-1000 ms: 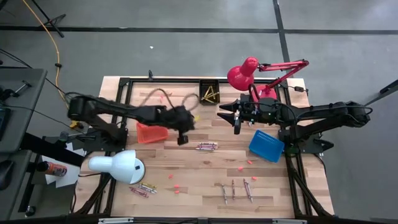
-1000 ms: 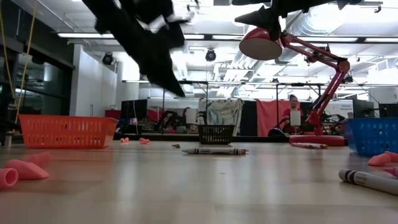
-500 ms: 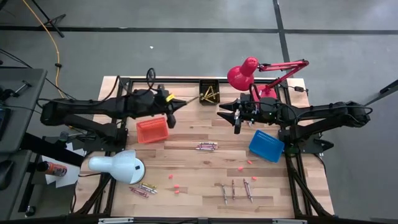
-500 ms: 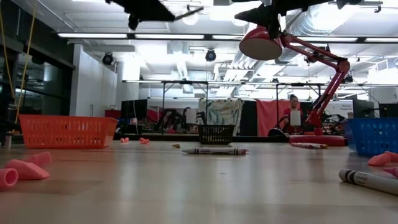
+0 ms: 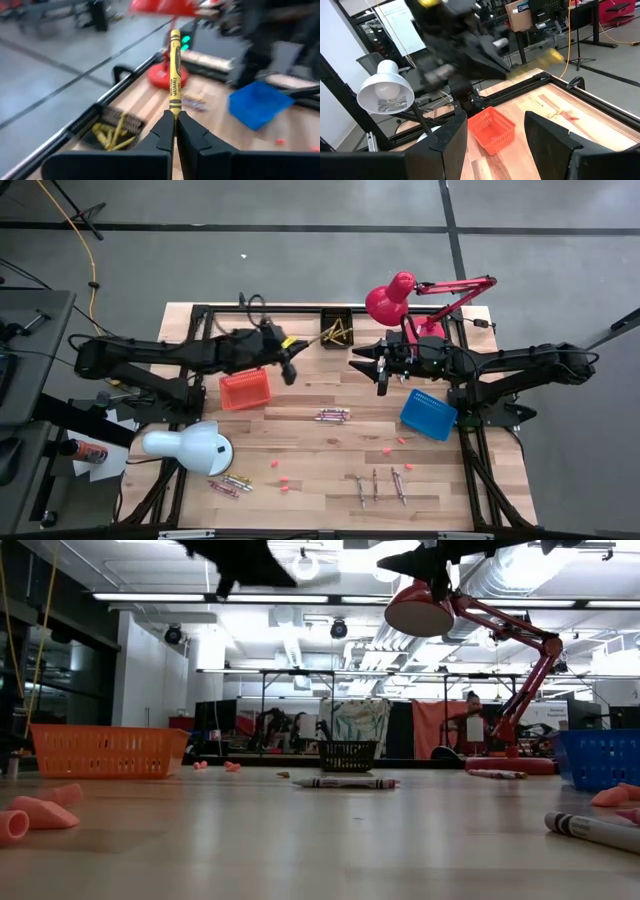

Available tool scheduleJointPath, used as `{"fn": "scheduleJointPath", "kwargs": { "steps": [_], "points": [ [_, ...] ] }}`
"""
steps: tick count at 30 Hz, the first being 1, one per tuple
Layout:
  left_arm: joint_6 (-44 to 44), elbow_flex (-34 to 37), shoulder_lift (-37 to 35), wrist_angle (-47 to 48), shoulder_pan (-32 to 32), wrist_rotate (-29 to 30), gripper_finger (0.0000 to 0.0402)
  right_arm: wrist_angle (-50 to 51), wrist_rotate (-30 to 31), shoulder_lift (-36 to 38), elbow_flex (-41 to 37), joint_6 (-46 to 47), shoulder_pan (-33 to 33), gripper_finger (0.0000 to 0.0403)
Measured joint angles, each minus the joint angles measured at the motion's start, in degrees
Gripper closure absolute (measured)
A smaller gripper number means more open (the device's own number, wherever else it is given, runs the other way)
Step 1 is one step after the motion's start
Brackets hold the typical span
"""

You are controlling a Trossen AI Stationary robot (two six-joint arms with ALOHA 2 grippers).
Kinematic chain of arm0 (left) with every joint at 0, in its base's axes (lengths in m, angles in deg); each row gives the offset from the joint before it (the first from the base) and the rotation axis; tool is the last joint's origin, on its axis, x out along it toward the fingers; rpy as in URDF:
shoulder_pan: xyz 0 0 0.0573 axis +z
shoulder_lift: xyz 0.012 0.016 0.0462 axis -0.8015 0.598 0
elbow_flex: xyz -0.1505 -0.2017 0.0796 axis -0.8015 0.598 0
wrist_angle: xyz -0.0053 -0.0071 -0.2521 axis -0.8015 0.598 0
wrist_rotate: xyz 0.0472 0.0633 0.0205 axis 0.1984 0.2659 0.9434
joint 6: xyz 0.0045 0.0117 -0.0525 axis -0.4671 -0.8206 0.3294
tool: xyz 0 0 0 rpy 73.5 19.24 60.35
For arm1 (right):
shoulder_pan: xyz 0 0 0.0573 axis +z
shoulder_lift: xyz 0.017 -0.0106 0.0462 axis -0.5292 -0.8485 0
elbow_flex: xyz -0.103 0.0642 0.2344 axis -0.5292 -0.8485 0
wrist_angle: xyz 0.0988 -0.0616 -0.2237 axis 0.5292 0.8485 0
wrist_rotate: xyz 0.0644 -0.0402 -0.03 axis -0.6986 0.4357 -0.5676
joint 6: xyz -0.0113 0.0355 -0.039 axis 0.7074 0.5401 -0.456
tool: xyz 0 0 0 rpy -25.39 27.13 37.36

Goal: Sort crayons

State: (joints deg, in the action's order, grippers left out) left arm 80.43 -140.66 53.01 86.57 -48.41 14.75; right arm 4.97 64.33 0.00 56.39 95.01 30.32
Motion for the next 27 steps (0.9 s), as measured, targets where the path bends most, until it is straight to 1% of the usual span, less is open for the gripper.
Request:
{"fn": "scheduleJointPath", "kwargs": {
  "steps": [3, 7, 12, 16, 19, 21, 24, 27],
  "points": [
    [3.2, 0.0, 6.6, -5.1, 3.2, -0.2, 0.0401, -0.9, 0.0, 0.0, 0.0, 0.2, 0.1, 0.0213],
    [7.6, -0.8, 17.7, -13.9, 8.8, -5.5, 0.0401, -2.7, 0.0, 0.0, 0.0, -0.1, 0.1, 0.0213],
    [13.7, -7.1, 29.9, -14.4, 15.1, -10.1, 0.0401, -4.1, 2.3, 0.0, 0.0, -0.2, 0.2, 0.0213],
    [16.1, -12.3, 36.7, -13.4, 18.4, -13.7, 0.0401, -4.7, 3.0, 0.0, 0.0, -0.2, 0.2, 0.0213],
    [16.8, -14.3, 38.7, -13.4, 19.7, -16.8, 0.0401, -5.0, 3.0, 0.0, 0.0, -0.2, 0.2, 0.0213],
    [17.5, -14.5, 38.1, -13.2, 20.1, -21.0, 0.0401, -5.0, 3.0, 0.0, 0.0, 0.0, 0.2, 0.0213],
    [15.6, -14.1, 34.7, -12.5, 19.9, -25.2, 0.0401, -4.9, 2.8, 0.0, 0.0, 0.2, 0.2, 0.0213],
    [11.4, -12.7, 29.5, -10.5, 18.4, -27.8, 0.0401, -3.2, 2.6, 0.0, 0.0, -0.1, 0.2, 0.0213]
  ]
}}
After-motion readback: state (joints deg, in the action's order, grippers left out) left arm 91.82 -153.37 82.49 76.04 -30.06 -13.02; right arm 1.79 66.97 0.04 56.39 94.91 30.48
